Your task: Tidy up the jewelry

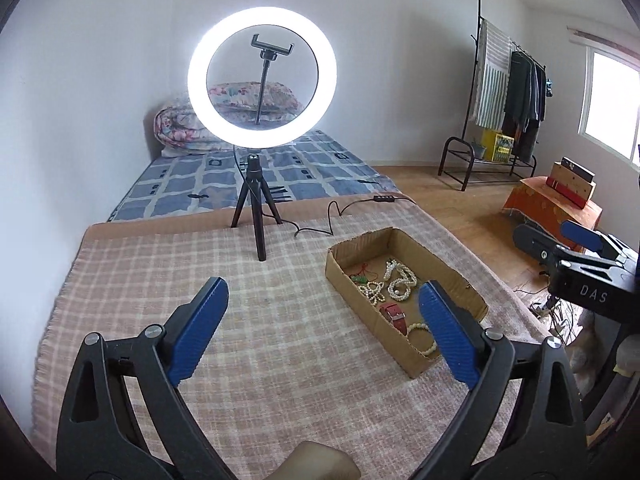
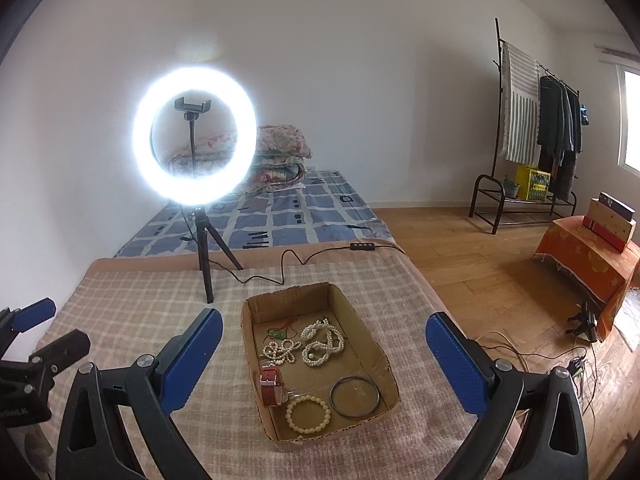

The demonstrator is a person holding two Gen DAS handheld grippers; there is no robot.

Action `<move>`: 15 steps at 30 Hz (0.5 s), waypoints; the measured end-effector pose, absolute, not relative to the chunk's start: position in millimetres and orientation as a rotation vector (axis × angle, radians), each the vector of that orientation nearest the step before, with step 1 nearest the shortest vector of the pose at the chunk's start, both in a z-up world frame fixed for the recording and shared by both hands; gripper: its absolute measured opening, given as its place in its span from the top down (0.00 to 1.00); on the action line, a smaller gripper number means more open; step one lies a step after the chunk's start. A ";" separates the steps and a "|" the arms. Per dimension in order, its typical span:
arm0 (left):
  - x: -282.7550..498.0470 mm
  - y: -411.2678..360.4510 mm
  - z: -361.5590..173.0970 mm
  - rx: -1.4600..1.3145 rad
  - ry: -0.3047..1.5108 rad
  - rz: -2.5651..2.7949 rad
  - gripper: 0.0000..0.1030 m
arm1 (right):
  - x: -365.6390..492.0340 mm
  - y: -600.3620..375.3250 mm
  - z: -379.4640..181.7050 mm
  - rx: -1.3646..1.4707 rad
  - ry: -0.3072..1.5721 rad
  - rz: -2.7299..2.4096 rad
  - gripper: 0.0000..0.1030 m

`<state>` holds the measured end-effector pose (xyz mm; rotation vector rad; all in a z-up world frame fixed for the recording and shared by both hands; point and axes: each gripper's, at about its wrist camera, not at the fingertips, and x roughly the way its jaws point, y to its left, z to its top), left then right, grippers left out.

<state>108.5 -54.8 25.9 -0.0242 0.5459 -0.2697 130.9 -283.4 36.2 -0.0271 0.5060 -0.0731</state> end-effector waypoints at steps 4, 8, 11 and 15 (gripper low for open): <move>101.9 -58.5 30.0 0.007 0.524 -0.268 0.03 | 121.5 -282.4 29.4 -0.028 0.509 -0.075 0.00; 96.1 -61.6 29.2 0.016 0.522 -0.279 0.00 | 111.3 -280.3 21.7 -0.047 0.513 -0.083 0.00; 93.2 -66.1 27.0 0.038 0.531 -0.283 0.00 | 104.8 -283.1 15.1 -0.046 0.518 -0.098 0.00; 90.4 -70.7 24.6 0.066 0.542 -0.283 0.00 | 100.8 -287.0 8.0 -0.040 0.532 -0.107 0.00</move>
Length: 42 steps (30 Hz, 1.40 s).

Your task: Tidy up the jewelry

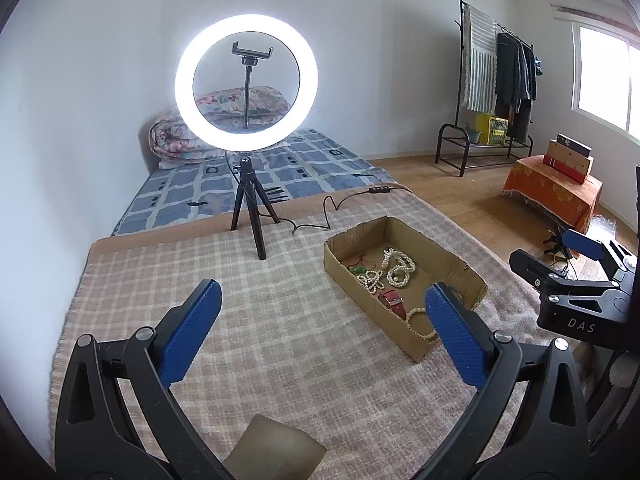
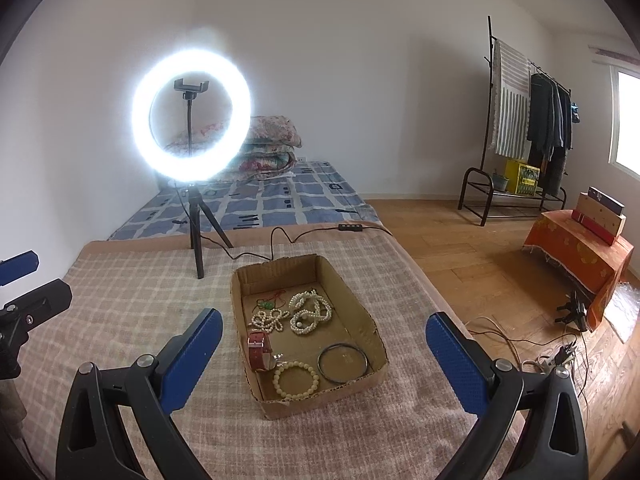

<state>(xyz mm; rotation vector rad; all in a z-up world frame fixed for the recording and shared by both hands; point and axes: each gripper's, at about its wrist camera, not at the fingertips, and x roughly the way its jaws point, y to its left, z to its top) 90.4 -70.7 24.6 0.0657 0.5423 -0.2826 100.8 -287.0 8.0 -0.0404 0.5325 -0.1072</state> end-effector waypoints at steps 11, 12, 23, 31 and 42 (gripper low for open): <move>85.2 -71.7 24.2 0.083 0.535 -0.262 0.00 | 96.9 -285.2 8.5 -0.047 0.514 -0.110 0.00; 85.2 -71.7 24.2 0.082 0.535 -0.263 0.00 | 96.8 -284.4 8.4 -0.050 0.515 -0.108 0.00; 84.5 -72.8 26.8 0.077 0.537 -0.277 0.00 | 96.3 -283.8 10.5 -0.039 0.501 -0.113 0.00; 84.1 -73.7 27.6 0.076 0.537 -0.279 0.00 | 97.1 -283.0 10.6 -0.045 0.506 -0.112 0.00; 83.8 -74.0 27.7 0.078 0.536 -0.279 0.00 | 96.7 -284.0 10.8 -0.042 0.504 -0.114 0.00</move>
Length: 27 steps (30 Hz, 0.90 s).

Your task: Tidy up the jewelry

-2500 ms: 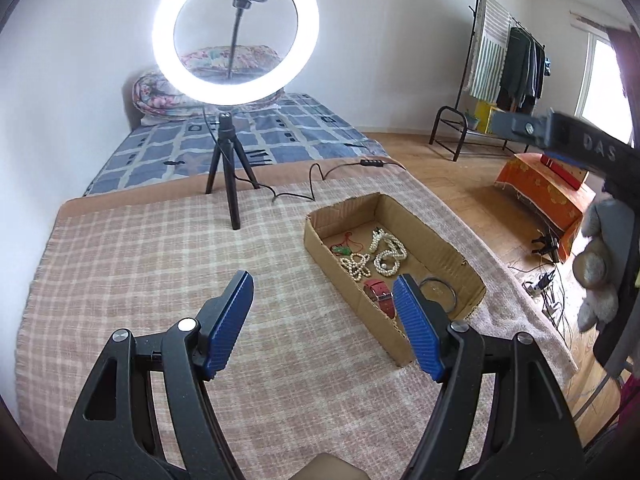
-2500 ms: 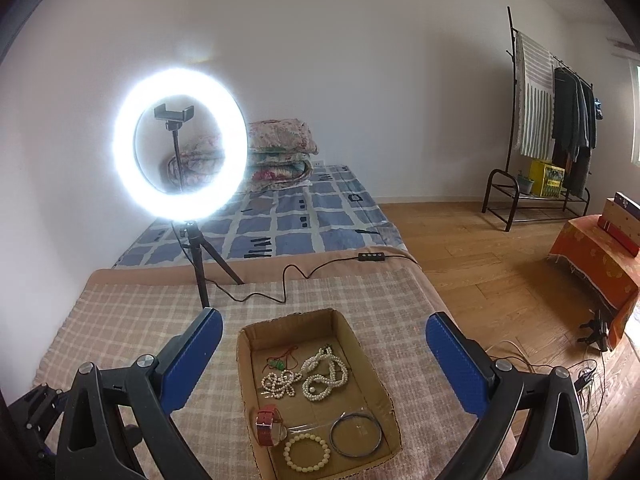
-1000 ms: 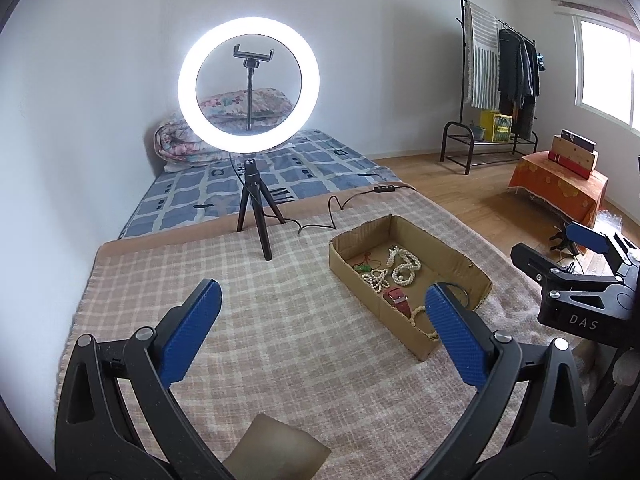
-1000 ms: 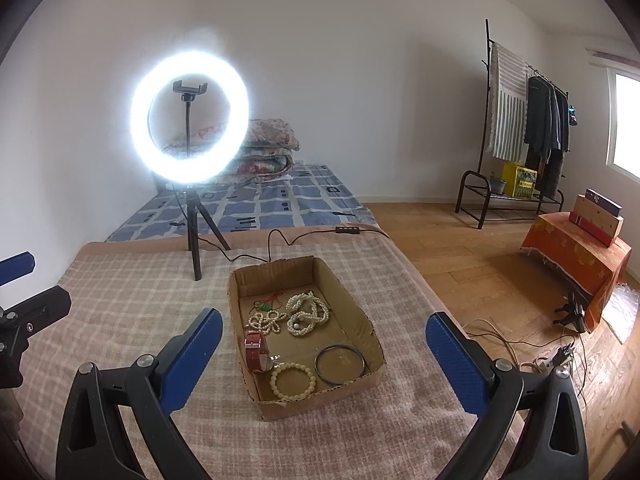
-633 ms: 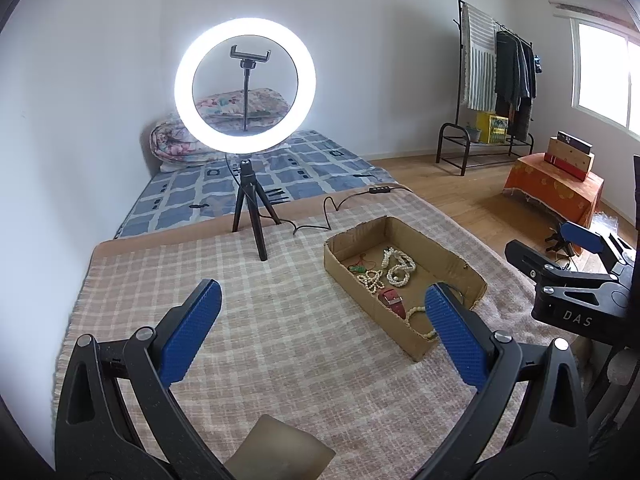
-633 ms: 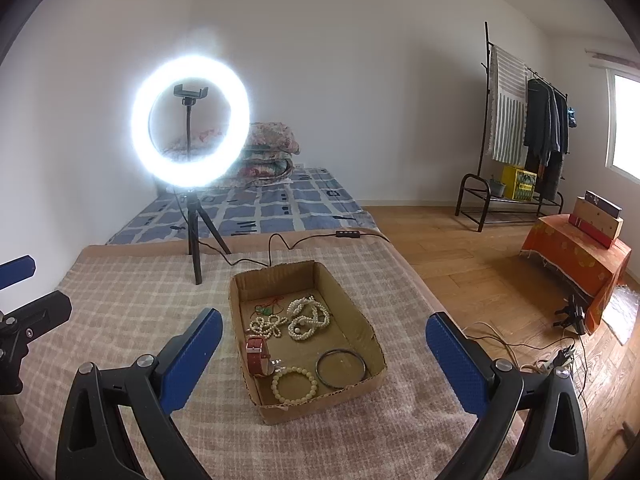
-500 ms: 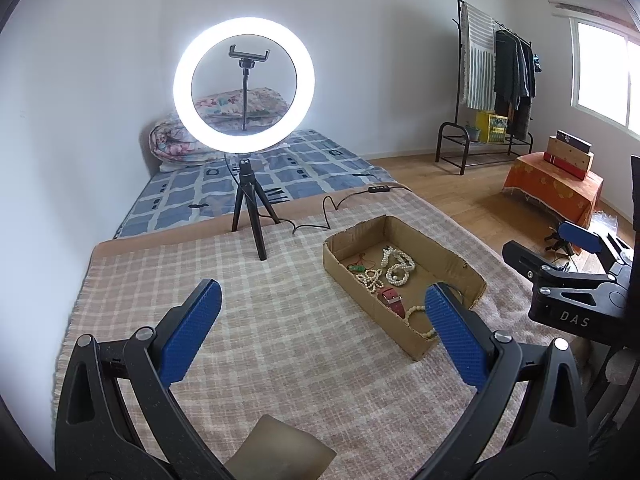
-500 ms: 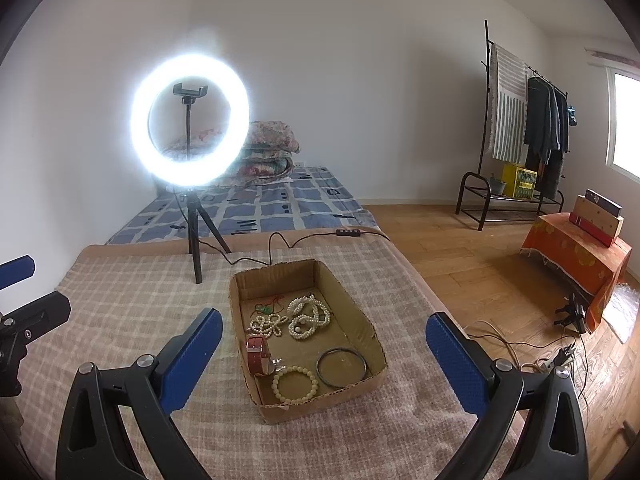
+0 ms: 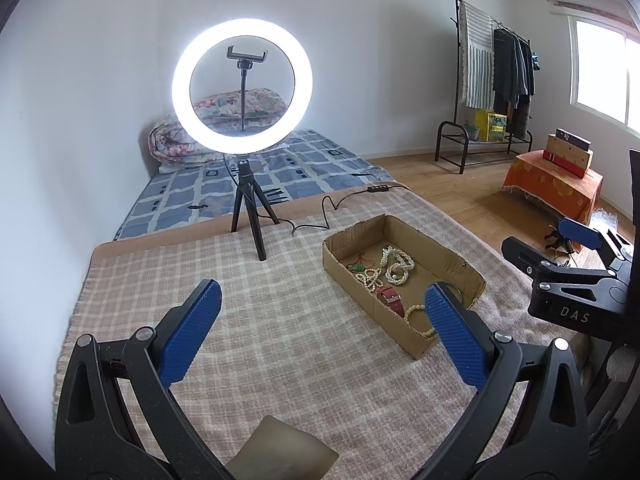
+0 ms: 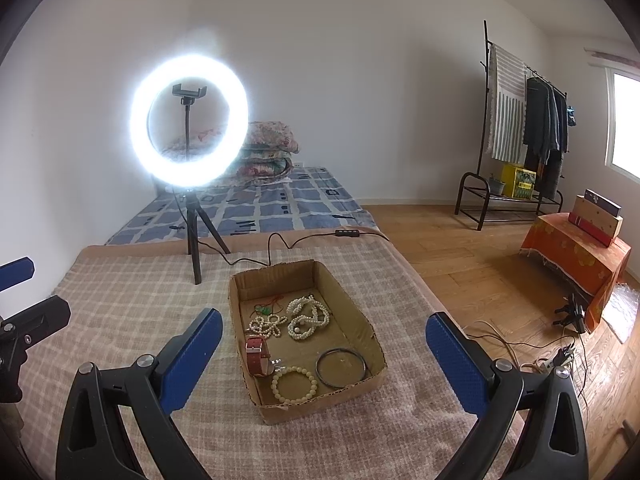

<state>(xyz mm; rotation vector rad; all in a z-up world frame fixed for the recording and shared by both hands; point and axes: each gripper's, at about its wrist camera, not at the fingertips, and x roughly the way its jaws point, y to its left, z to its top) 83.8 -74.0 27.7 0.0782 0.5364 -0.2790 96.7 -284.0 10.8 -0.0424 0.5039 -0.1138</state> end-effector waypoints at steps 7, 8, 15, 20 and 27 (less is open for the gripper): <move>83.1 -75.4 28.4 0.082 0.537 -0.280 0.00 | 96.5 -283.8 10.9 -0.042 0.504 -0.114 0.00; 83.5 -75.3 27.9 0.079 0.538 -0.282 0.00 | 96.5 -283.7 11.0 -0.043 0.504 -0.114 0.00; 83.3 -75.4 27.8 0.081 0.538 -0.281 0.00 | 95.9 -283.4 10.4 -0.044 0.506 -0.114 0.00; 83.4 -76.2 27.9 0.082 0.541 -0.282 0.00 | 95.7 -283.0 10.3 -0.045 0.506 -0.116 0.00; 83.0 -76.8 27.5 0.080 0.542 -0.285 0.00 | 96.0 -281.6 9.8 -0.046 0.507 -0.120 0.00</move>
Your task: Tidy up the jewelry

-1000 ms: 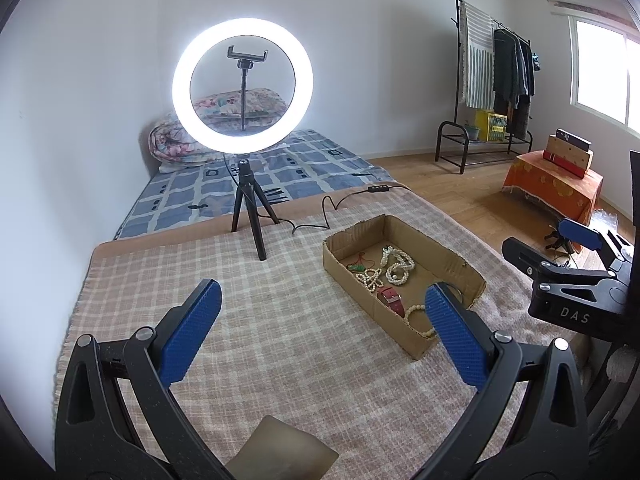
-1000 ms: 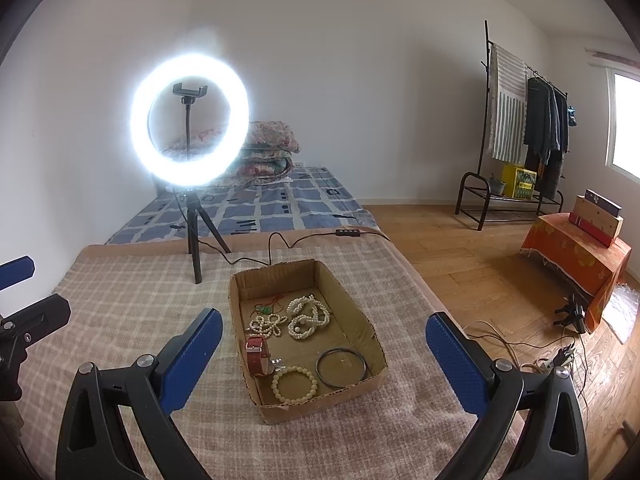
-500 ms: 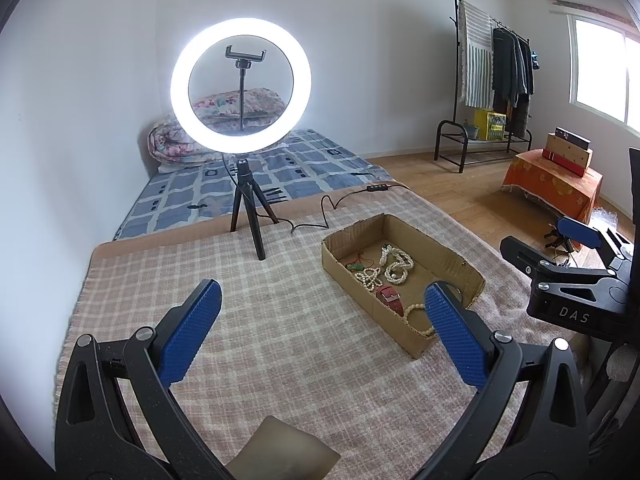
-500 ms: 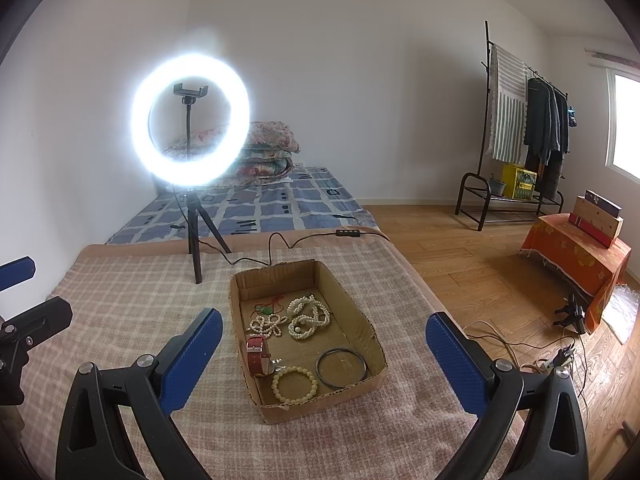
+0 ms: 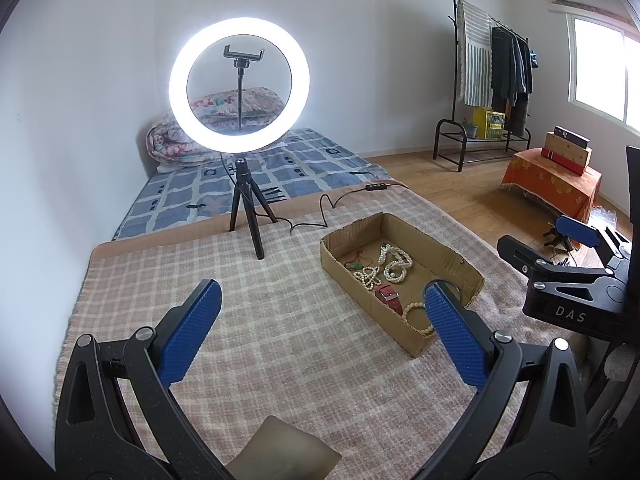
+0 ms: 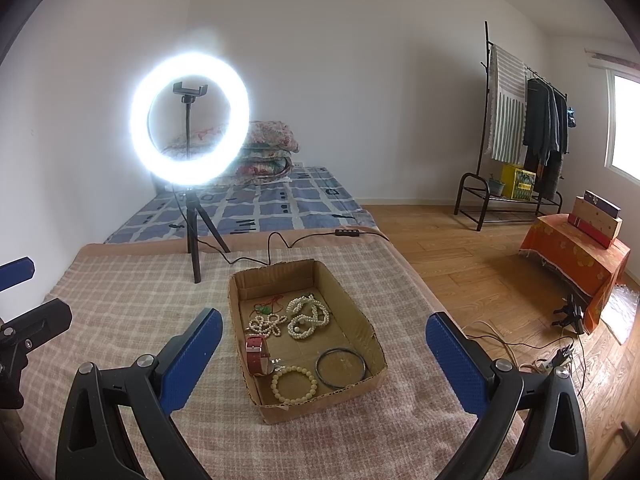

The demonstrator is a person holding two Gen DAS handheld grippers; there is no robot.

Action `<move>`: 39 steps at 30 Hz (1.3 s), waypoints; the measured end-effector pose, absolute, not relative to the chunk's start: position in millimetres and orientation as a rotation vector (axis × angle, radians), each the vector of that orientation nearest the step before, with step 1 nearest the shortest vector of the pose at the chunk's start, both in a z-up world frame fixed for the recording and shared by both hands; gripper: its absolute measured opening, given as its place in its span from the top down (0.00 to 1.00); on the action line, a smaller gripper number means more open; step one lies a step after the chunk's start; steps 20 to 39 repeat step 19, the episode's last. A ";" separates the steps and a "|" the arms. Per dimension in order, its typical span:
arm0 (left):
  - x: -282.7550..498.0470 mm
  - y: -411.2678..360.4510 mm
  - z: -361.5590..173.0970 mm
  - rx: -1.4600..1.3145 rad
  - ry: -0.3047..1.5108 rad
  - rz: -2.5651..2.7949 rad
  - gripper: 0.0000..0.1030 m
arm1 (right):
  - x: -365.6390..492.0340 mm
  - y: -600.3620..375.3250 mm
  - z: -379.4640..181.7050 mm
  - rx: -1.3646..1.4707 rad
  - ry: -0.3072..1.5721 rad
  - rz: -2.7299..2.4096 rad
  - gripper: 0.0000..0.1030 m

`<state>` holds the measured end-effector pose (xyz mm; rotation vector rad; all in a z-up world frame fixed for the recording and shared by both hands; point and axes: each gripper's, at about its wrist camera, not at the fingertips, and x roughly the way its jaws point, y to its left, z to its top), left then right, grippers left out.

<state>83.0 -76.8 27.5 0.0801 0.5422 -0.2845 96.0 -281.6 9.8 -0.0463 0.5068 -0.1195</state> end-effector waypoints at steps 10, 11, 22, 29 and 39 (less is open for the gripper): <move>82.4 -79.7 26.1 0.092 0.548 -0.280 0.00 | 96.0 -279.6 8.3 -0.053 0.507 -0.118 0.00; 83.0 -81.2 25.4 0.099 0.552 -0.281 0.00 | 96.0 -279.9 8.0 -0.053 0.507 -0.120 0.00; 77.7 -85.7 23.1 0.160 0.519 -0.267 0.00 | 96.5 -280.7 6.6 -0.052 0.513 -0.122 0.00; 77.7 -85.7 23.1 0.160 0.519 -0.267 0.00 | 96.5 -280.7 6.6 -0.052 0.513 -0.122 0.00; 77.7 -85.7 23.1 0.160 0.519 -0.267 0.00 | 96.5 -280.7 6.6 -0.052 0.513 -0.122 0.00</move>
